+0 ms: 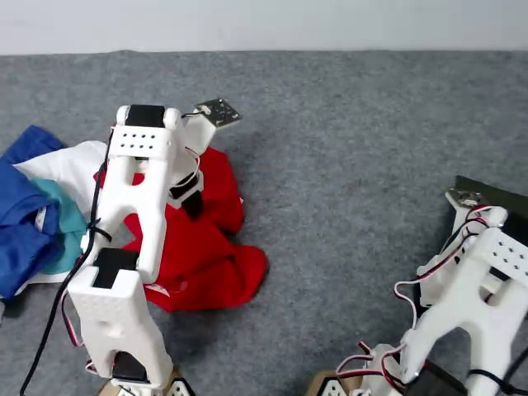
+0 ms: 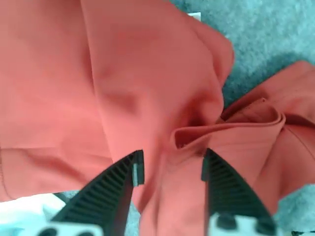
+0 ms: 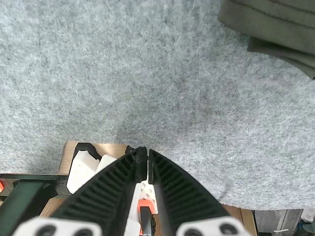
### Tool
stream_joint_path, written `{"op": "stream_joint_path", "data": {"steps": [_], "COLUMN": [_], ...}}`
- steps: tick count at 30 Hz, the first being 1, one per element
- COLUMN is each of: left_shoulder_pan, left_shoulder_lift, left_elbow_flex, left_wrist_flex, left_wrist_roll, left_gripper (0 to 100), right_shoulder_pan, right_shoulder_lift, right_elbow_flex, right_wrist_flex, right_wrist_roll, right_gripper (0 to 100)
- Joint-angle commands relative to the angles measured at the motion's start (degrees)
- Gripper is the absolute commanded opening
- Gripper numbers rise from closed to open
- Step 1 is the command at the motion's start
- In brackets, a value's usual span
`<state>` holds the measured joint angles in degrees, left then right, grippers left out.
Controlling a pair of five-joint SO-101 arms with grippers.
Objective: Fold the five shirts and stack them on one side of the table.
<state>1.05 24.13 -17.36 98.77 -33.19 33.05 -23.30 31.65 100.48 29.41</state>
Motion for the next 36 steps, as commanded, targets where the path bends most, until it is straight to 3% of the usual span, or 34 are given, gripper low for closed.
{"op": "stream_joint_path", "data": {"steps": [1,11,23,29,36], "left_shoulder_pan": [0.53,7.38,5.19,3.34,3.78], "left_shoulder_lift": [-0.44,-0.44,-0.35,-0.35,-0.44], "left_elbow_flex": [-1.54,5.85,5.93,6.9,11.03], "left_wrist_flex": [1.23,0.79,-2.73,-3.25,-3.6], "left_wrist_roll": [-0.88,-0.88,-0.88,-0.7,-0.88], "left_gripper": [16,5,6,15,15], "right_shoulder_pan": [-0.66,-0.66,-0.66,-0.66,-0.66], "right_shoulder_lift": [-1.27,-1.19,-1.19,-1.19,-1.19], "right_elbow_flex": [-0.35,-0.35,-0.35,-0.35,-0.35], "right_wrist_flex": [1.89,1.8,1.8,1.8,1.8], "right_wrist_roll": [0.18,0.18,0.18,0.18,0.18], "right_gripper": [1.0,1.0,1.0,1.0,1.0]}}
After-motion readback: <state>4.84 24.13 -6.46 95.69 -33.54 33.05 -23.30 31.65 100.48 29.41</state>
